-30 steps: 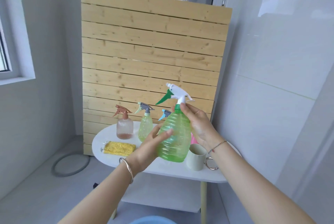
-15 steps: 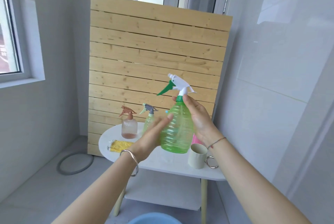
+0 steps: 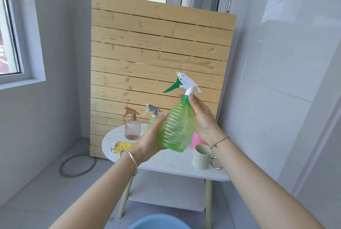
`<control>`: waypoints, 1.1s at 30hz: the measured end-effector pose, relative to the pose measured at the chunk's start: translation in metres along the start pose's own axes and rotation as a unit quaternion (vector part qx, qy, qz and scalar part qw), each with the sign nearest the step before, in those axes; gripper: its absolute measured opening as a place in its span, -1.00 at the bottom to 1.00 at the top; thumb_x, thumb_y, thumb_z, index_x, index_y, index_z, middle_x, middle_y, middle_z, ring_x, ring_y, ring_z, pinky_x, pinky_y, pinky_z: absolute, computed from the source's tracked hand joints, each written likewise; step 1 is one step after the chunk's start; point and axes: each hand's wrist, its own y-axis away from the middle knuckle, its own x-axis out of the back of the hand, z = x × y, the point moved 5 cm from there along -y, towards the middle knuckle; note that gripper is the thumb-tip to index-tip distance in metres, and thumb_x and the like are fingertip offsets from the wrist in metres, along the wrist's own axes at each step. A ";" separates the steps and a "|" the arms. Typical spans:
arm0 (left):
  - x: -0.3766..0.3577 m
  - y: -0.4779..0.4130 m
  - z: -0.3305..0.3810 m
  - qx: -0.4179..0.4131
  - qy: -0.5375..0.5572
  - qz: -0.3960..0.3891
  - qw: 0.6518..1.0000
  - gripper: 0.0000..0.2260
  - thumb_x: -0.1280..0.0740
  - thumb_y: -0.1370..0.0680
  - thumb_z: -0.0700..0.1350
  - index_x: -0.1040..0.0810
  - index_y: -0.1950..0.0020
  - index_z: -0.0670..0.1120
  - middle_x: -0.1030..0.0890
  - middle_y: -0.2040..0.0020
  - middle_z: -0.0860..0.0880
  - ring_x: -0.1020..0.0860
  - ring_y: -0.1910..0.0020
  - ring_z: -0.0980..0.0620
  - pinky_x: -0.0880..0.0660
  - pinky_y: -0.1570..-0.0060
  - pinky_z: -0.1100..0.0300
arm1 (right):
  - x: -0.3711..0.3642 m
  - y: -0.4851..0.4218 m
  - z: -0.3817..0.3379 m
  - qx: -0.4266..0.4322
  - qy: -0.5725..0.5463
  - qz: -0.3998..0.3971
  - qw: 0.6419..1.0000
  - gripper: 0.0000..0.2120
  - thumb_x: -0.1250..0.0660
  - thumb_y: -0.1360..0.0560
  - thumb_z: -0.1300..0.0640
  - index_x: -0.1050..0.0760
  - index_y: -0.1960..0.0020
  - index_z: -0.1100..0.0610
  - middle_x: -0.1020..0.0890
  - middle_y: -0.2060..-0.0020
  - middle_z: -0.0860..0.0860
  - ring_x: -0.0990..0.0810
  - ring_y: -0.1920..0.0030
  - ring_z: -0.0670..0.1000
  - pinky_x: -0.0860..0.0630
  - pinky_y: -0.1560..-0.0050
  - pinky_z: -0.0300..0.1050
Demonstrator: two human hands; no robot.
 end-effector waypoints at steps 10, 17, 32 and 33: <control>0.005 -0.012 0.000 -0.090 -0.146 0.065 0.983 -0.71 -0.23 -0.58 0.18 -0.47 -0.19 0.04 -0.58 -0.06 0.11 -0.56 0.11 0.37 -0.41 0.26 0.54 | 0.001 -0.004 0.008 0.019 -0.002 0.046 0.999 -0.86 -0.36 -0.49 0.02 -0.63 0.00 0.03 -0.69 0.04 -0.07 -0.58 0.13 -0.04 -0.53 -0.03 -0.06; 0.011 -0.021 -0.018 -0.041 -0.199 0.040 0.978 -0.60 -0.21 -0.51 0.35 -0.44 -0.25 0.19 -0.52 -0.18 0.27 -0.47 -0.24 0.25 -0.35 -0.20 0.43 | 0.009 -0.008 0.026 0.013 -0.002 0.075 0.997 -0.85 -0.38 -0.48 0.02 -0.64 0.01 0.05 -0.66 0.08 -0.04 -0.56 0.09 0.03 -0.50 -0.09 0.02; 0.062 -0.044 -0.092 -0.010 -0.282 0.076 0.956 -0.70 -0.41 -0.49 0.08 -0.47 -0.14 0.02 -0.61 -0.02 0.14 -0.57 0.07 0.36 -0.41 0.17 0.54 | 0.051 -0.105 -0.008 0.087 0.036 0.125 0.988 -0.87 -0.23 -0.58 -0.03 -0.52 0.06 -0.04 -0.54 0.19 -0.11 -0.50 0.16 -0.13 -0.36 0.12 -0.26; 0.066 -0.045 -0.095 -0.017 -0.278 0.085 0.957 -0.66 -0.42 -0.46 0.10 -0.49 -0.16 0.00 -0.63 -0.04 0.11 -0.59 0.02 0.29 -0.43 0.13 0.51 | 0.055 -0.111 -0.005 0.084 0.034 0.125 0.988 -0.88 -0.23 -0.58 -0.01 -0.52 0.05 -0.02 -0.54 0.17 -0.10 -0.52 0.15 -0.13 -0.38 0.10 -0.27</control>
